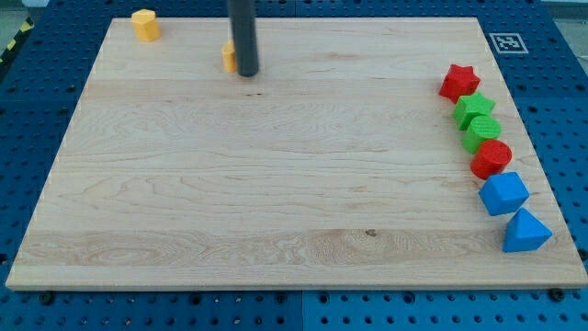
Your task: Push the yellow heart closer to the yellow hexagon
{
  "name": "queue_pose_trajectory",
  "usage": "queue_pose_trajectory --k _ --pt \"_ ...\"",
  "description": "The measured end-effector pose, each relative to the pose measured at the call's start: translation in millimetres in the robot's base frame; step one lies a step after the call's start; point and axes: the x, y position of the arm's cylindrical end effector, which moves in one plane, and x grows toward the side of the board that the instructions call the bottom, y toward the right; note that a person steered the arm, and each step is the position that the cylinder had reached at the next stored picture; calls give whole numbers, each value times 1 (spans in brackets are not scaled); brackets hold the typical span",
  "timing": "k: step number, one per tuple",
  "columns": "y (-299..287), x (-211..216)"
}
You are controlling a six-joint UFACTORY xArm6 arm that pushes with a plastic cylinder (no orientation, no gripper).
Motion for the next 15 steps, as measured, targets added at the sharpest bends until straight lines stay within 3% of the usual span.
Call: queue_pose_trajectory --k 1,2,7,12,15 --pt "-48 -8" --pt "-54 -10" --pt "16 19" --pt "16 -74" --pt "-13 -76"
